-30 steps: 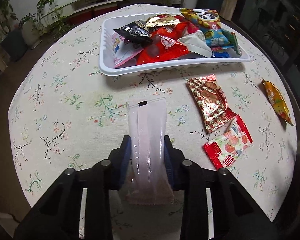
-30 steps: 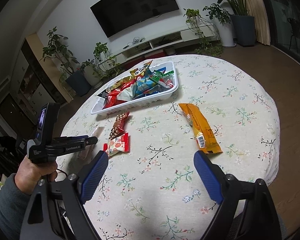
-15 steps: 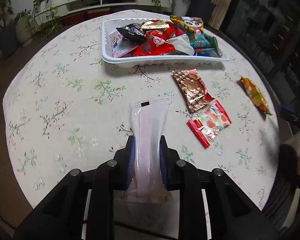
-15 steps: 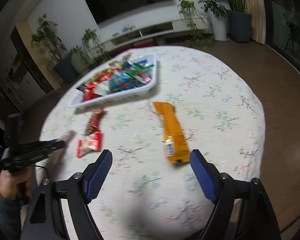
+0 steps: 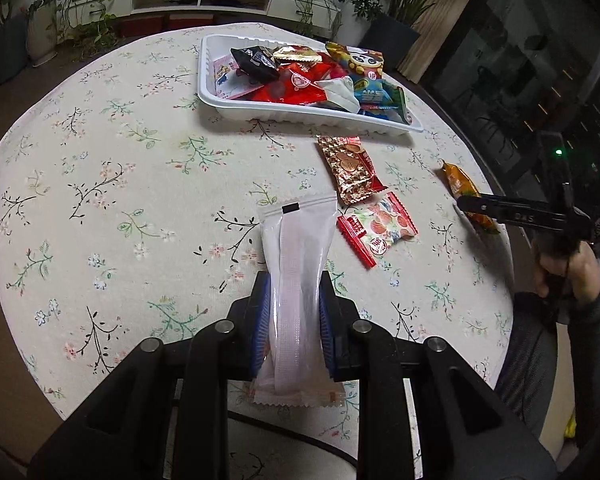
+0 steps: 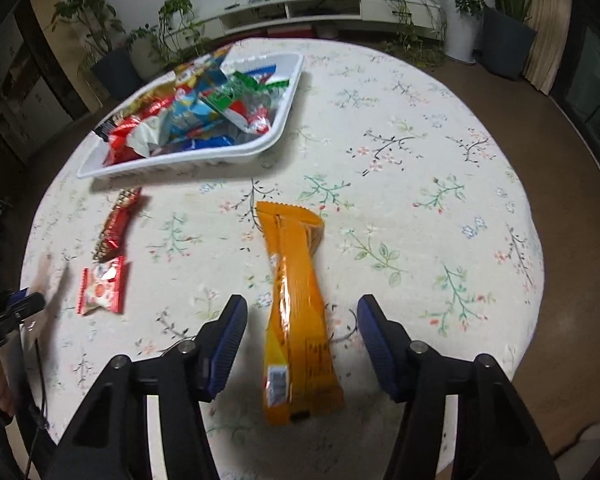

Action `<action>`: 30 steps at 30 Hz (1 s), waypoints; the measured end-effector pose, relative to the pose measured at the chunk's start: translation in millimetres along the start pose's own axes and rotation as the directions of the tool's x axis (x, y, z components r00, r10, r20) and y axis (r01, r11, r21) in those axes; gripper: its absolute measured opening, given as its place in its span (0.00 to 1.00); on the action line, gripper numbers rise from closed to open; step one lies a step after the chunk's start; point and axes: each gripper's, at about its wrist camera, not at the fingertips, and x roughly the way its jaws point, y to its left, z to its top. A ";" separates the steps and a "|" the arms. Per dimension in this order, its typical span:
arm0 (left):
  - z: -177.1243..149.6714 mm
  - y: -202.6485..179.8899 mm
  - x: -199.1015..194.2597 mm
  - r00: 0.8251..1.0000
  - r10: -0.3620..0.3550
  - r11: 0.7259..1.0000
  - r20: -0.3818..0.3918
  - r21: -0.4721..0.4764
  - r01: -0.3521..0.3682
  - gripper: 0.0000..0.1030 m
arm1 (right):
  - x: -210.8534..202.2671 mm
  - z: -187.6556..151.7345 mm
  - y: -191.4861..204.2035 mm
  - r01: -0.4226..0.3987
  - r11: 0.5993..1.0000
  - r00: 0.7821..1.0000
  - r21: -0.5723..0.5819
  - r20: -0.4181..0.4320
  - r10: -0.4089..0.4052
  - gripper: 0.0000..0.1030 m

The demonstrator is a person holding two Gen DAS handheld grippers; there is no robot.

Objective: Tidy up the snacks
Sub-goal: 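Grasp the clear pink stick packet with the left tool while the right tool grasps the orange bar, then carry both packets over the white tray and lower them in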

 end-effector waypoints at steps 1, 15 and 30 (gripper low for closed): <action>0.1 0.1 -0.7 1.000 -0.003 1.000 0.001 0.000 0.003 0.20 | 0.5 1.1 1.8 0.013 1.000 1.000 -0.016 0.004 -0.013 0.57; 1.5 -1.6 -1.4 1.000 -0.016 1.000 0.010 -0.006 0.016 0.20 | 2.7 4.7 26.4 0.062 0.990 0.996 -0.130 -0.056 -0.069 0.29; 4.7 -1.2 -7.1 0.999 -0.034 0.999 0.037 -0.027 0.035 0.20 | -14.7 -6.2 8.4 -0.124 0.991 0.992 0.057 0.007 0.123 0.15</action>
